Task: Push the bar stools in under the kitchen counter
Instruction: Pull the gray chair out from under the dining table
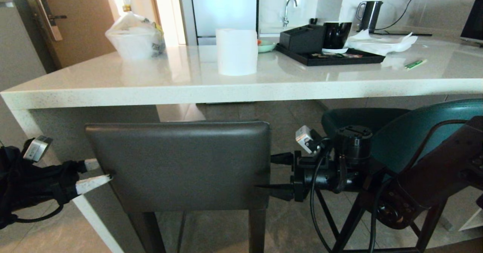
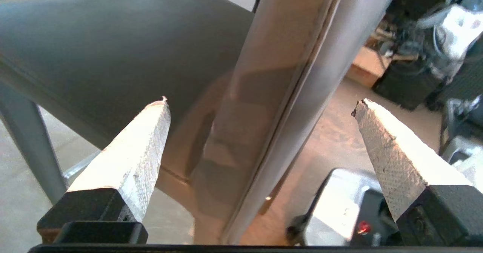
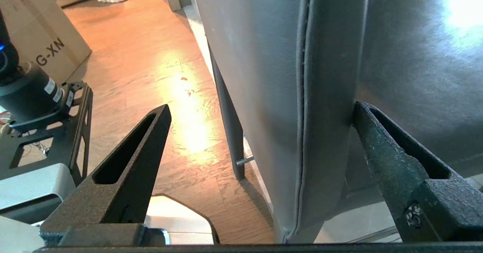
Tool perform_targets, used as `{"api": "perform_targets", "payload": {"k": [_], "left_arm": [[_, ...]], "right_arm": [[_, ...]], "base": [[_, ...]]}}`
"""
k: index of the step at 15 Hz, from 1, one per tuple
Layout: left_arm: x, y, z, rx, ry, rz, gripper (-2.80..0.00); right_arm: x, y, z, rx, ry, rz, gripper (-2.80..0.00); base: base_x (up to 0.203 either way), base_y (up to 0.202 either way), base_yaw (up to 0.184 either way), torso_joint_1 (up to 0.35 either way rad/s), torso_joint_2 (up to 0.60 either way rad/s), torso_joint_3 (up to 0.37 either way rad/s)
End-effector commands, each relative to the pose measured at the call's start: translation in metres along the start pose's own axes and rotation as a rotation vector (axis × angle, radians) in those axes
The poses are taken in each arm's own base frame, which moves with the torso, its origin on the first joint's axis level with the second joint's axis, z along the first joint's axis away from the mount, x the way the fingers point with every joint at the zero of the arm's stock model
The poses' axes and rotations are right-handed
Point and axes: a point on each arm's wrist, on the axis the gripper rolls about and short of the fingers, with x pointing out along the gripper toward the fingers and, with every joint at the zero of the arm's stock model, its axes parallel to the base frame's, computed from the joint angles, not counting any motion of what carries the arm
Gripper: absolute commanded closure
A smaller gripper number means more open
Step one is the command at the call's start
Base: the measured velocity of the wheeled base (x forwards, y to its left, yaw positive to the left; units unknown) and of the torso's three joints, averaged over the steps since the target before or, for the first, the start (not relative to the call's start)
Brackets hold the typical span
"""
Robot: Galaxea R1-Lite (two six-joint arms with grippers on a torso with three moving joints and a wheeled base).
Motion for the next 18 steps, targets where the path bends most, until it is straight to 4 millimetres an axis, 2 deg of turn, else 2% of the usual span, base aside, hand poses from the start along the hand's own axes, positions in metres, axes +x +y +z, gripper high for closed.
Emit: {"api": "perform_targets", "payload": {"k": [1,5,18], "left_arm": [[-0.005,-0.002,0.005,-0.002,-0.006,0.007,-2.80],[-0.012,-0.003,-0.003,-0.015,-0.009,0.030,-2.80],[-0.013,-0.001,-0.006,0.004,-0.010,0.034,-2.80]], "right_arm": [[-0.001,0.004,0.005,-0.015,-0.013,0.011,-2.80],[0.000,0.004,0.003,-0.011,-0.009,0.013,-2.80],[0.004,0.001,-0.002,0.001,0.000,0.016,-2.80]], "base": [[0.000,0.000,0.000,0.000,0.00,0.000],[0.000,0.000,0.000,0.000,0.00,0.000],[0.000,0.000,0.000,0.000,0.00,0.000]]}}
